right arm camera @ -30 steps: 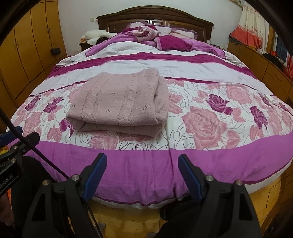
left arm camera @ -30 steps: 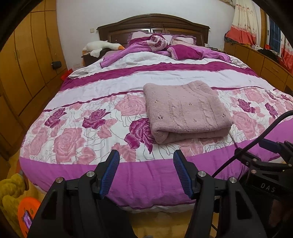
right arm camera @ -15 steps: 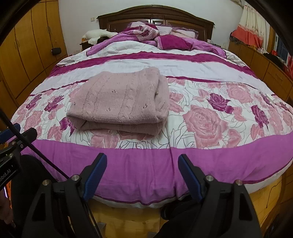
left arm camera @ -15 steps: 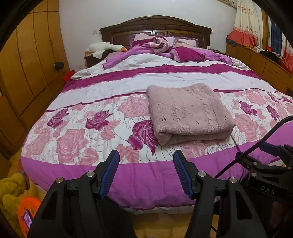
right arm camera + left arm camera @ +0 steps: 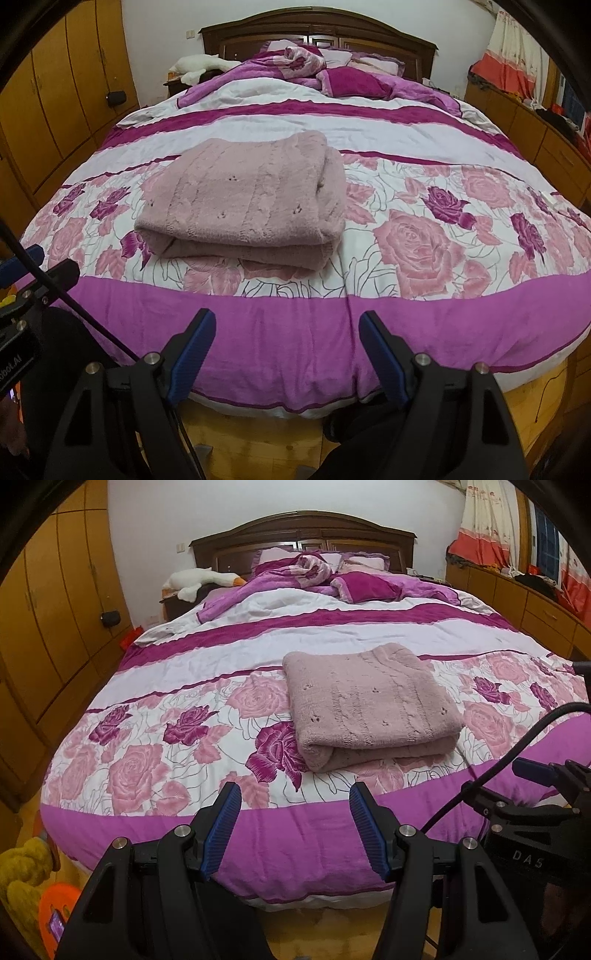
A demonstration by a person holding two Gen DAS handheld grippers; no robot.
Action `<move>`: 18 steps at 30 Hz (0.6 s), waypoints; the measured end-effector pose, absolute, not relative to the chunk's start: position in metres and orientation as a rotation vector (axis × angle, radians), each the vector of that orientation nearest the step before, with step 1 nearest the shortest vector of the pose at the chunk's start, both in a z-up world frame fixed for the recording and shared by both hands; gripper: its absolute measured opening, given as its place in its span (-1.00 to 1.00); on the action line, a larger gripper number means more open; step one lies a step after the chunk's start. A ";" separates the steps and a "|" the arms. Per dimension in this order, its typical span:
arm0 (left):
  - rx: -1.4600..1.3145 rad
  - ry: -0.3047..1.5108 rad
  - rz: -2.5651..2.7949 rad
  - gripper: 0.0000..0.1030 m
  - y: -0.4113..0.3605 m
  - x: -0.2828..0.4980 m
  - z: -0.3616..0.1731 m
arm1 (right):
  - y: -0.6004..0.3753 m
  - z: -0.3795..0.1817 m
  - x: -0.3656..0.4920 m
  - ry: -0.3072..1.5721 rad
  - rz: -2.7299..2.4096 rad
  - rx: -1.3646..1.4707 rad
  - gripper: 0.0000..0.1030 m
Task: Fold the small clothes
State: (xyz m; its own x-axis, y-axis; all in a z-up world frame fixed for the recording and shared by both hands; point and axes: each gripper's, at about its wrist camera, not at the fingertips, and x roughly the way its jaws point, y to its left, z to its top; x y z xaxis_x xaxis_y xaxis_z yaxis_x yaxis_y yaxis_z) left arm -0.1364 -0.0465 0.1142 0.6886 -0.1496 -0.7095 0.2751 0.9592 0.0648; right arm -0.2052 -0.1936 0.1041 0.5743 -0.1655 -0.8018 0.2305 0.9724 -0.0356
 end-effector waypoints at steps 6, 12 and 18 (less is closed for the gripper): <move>0.165 0.779 -0.229 -0.24 -0.045 -0.136 0.114 | -0.196 0.104 -0.206 0.932 -0.233 0.084 0.61; 0.161 0.787 -0.192 -0.24 -0.040 -0.133 0.112 | -0.195 0.104 -0.206 0.928 -0.228 0.078 0.61; 0.158 0.793 -0.192 -0.24 -0.038 -0.132 0.111 | -0.192 0.104 -0.206 0.933 -0.227 0.076 0.61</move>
State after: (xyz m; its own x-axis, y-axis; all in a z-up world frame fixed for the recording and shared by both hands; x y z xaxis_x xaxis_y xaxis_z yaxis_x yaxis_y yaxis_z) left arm -0.1320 -0.0375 0.1109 0.6859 -0.1110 -0.7192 0.2296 0.9708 0.0691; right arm -0.2058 -0.1925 0.1036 0.5733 -0.1602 -0.8035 0.2260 0.9736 -0.0329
